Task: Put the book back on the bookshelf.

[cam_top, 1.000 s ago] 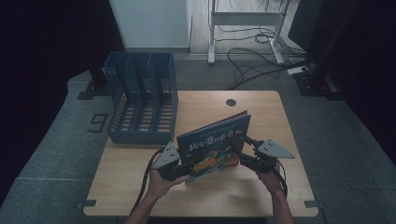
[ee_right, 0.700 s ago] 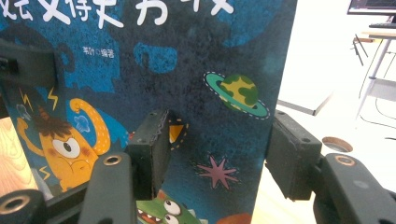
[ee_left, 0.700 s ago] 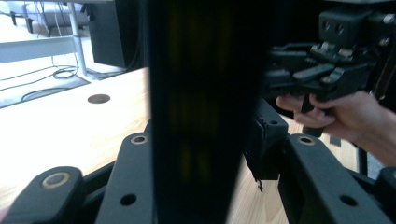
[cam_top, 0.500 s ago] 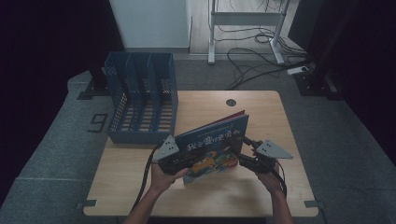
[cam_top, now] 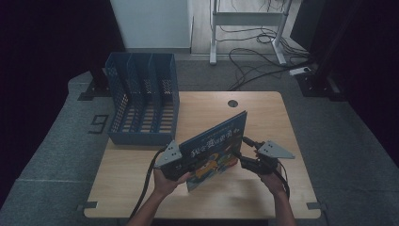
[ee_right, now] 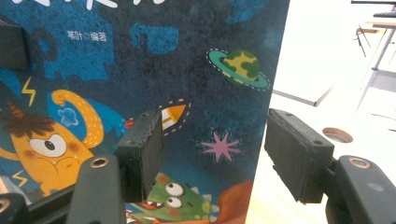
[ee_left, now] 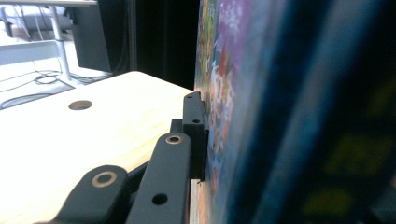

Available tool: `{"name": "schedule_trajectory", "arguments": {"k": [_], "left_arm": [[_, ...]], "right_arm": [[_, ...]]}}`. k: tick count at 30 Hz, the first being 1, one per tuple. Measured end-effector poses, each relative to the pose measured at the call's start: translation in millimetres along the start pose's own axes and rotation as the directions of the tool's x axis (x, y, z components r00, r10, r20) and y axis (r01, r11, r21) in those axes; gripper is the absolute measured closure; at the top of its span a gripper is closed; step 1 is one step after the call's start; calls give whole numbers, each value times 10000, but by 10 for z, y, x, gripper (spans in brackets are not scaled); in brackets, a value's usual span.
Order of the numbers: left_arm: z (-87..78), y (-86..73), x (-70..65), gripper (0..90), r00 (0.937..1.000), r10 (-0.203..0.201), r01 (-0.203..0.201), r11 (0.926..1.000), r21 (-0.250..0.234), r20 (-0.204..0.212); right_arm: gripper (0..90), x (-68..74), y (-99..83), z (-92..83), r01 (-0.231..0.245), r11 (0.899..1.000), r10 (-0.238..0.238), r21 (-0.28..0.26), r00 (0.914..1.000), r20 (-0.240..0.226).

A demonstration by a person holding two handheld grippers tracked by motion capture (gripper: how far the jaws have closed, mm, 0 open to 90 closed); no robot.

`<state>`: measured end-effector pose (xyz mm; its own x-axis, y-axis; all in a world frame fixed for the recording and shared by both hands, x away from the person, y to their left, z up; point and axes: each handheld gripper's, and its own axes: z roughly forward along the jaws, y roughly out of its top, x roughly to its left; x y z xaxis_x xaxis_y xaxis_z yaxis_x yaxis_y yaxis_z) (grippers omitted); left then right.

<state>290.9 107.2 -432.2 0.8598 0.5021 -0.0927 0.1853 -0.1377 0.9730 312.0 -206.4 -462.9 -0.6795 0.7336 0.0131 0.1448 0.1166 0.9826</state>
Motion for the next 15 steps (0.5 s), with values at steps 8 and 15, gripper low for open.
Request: {"name": "schedule_trajectory", "arguments": {"k": [8, 15], "left_arm": [[4, 4, -17, 825, 9992, -164, 162, 9999, -46, -371], [-14, 37, 5, 826, 9971, -626, 610, 9974, -379, -438]], "right_arm": [[359, -30, 1, -28, -126, 9998, 127, -119, 9999, 108], [361, -44, -1, -43, -122, 9998, 125, -153, 9998, 171]]}}
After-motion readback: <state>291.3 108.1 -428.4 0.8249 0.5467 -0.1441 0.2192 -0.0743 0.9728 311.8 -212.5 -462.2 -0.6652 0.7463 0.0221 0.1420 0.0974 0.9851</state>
